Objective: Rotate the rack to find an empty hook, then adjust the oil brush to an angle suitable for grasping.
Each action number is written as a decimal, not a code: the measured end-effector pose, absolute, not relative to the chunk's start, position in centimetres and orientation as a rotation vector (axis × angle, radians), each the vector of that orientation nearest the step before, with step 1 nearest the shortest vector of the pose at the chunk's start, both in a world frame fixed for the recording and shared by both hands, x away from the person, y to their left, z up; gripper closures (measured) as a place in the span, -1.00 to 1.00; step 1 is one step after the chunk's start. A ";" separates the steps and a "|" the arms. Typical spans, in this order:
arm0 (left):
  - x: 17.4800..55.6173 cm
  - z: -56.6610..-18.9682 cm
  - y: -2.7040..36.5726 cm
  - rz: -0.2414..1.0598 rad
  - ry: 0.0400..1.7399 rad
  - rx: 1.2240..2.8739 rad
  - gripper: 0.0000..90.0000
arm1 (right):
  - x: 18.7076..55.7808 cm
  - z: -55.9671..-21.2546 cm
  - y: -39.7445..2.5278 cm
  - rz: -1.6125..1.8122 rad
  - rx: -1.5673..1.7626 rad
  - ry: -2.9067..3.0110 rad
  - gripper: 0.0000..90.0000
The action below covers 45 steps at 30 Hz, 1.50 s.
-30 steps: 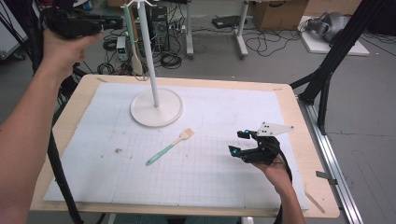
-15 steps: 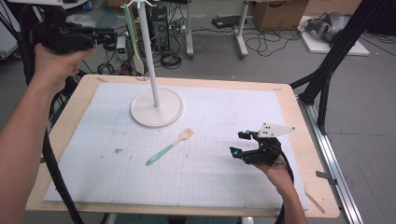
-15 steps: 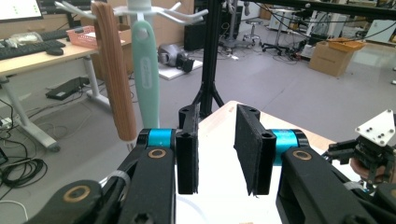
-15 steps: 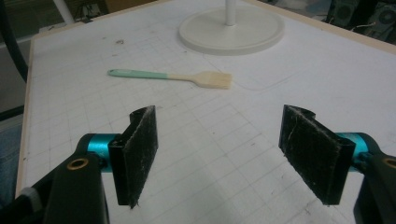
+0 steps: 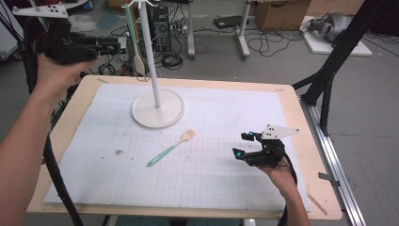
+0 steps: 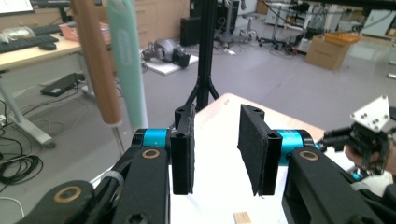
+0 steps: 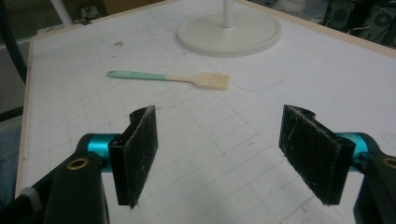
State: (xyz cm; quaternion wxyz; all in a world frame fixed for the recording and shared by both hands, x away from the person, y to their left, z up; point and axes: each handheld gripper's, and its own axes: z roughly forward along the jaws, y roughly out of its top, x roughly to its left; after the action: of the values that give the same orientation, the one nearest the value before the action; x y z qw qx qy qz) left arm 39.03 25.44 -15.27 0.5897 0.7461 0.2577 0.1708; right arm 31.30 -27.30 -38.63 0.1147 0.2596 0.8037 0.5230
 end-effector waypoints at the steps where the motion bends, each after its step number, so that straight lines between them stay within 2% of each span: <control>1: 38.9 -15.3 25.4 0.396 0.598 1.736 0.44 | 31.3 -38.6 -27.3 1.531 0.758 2.355 -0.39; 22: 36.9 -18.9 25.9 0.380 0.624 1.753 0.18 | 30.9 -38.8 -27.0 1.512 0.748 2.370 -0.39; 45: 35.7 -25.7 25.8 0.355 0.637 1.768 0.13 | 31.0 -39.1 -26.9 1.478 0.768 2.357 -0.40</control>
State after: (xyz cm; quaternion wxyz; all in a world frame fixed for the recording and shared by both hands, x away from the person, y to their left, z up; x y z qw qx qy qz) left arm 35.70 25.77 -25.66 0.5766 0.7553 0.2720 0.1516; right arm 31.02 -26.93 -39.07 0.1272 0.2638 0.8100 0.5080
